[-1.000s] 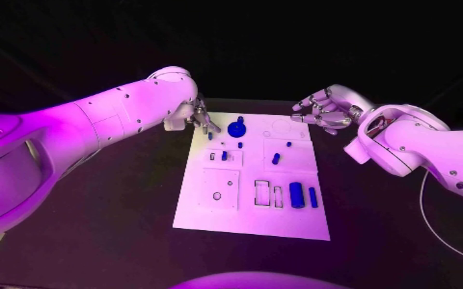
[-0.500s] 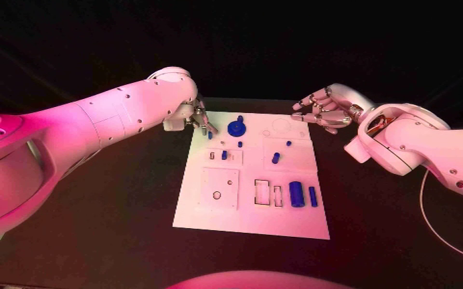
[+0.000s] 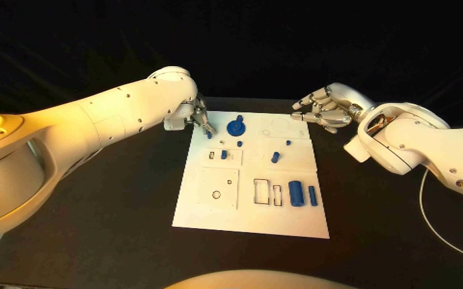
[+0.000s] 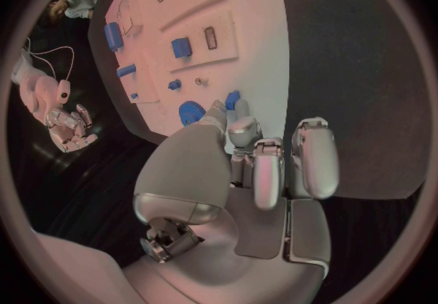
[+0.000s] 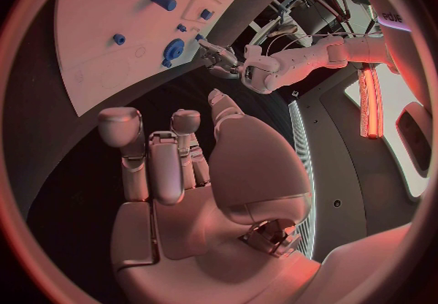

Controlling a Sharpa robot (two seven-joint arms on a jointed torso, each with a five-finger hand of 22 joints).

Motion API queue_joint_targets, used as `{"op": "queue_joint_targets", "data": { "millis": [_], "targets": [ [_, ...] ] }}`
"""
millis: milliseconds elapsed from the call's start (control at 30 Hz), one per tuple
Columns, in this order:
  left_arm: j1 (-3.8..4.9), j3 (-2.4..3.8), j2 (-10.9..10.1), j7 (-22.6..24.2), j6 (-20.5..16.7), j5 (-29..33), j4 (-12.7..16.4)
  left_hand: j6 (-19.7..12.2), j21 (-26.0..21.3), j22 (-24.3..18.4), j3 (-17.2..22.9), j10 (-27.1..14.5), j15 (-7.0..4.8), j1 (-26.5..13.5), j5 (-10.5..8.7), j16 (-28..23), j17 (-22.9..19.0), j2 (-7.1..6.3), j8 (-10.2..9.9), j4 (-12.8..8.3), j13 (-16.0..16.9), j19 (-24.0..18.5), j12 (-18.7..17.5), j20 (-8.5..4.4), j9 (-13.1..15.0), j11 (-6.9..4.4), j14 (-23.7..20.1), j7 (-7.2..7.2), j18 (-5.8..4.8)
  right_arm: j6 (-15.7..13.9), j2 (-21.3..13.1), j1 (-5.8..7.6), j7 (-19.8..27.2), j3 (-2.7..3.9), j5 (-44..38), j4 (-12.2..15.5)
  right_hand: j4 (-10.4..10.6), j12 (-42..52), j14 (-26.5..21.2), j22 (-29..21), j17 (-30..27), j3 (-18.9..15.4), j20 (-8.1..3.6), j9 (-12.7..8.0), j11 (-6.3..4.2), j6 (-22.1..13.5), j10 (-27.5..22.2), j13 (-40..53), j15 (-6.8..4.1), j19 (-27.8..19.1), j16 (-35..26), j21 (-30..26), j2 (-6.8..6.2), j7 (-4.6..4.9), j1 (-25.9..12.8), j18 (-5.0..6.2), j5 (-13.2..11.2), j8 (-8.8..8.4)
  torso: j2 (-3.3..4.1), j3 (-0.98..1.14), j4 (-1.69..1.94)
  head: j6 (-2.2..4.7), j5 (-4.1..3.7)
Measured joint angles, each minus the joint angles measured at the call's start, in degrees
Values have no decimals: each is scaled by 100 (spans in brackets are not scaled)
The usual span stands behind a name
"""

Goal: Assemble the parts on the task board

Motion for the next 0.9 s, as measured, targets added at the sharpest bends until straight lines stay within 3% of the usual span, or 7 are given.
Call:
{"op": "queue_joint_targets", "data": {
  "millis": [367,500,633,833,900],
  "targets": [
    [-24,0,31,94,26,15,-31,-57,0,-1,555,-59,-21,576,-29,0,-1,-20,-5,-420,-58,21,-48,-21,-59,-58,-21,-49,-1,9,-4,0,-3,0,0,5,0,0,0,0,0,0,0,0,0,0,0,0,0,0,0,0,0,0,0,0,0,0,0,0,1,-35,-6],
    [-22,0,31,106,44,17,-33,-75,0,0,801,-60,-21,656,-48,0,-1,-84,-22,-503,-78,21,-71,-21,-92,-57,-21,-30,-1,15,-8,0,-4,0,0,9,0,0,0,0,0,0,0,0,1,0,1,0,0,0,0,0,0,0,0,0,0,0,-1,0,4,-43,-3],
    [-20,0,30,112,59,20,-38,-85,0,-1,911,-60,-21,711,-24,0,-2,-138,-39,-461,-110,21,-89,-21,-107,-57,-21,-21,0,19,-9,0,-5,0,0,13,0,0,0,0,0,0,0,0,1,0,1,0,0,0,0,0,0,0,0,0,0,0,-2,-1,5,-46,-3],
    [-22,-5,27,116,59,23,-39,-94,0,-1,1220,-60,-21,741,-23,0,-2,-256,-21,-196,-154,21,-119,-21,-126,-56,-21,-10,-1,23,-12,0,-5,0,0,17,17,0,0,0,0,-17,0,0,1,0,1,0,0,0,0,0,0,0,0,0,0,23,-3,-2,5,-47,-5],
    [-25,-8,20,122,45,23,-31,-115,0,-1,1669,-39,-21,556,3,0,-2,-442,58,-238,-172,21,-119,-21,-122,-34,-21,10,0,23,-12,0,-5,0,0,18,17,0,0,0,0,-17,0,0,1,0,1,0,0,0,0,0,0,0,0,0,0,23,-3,-1,3,-47,-5]
  ]
}}
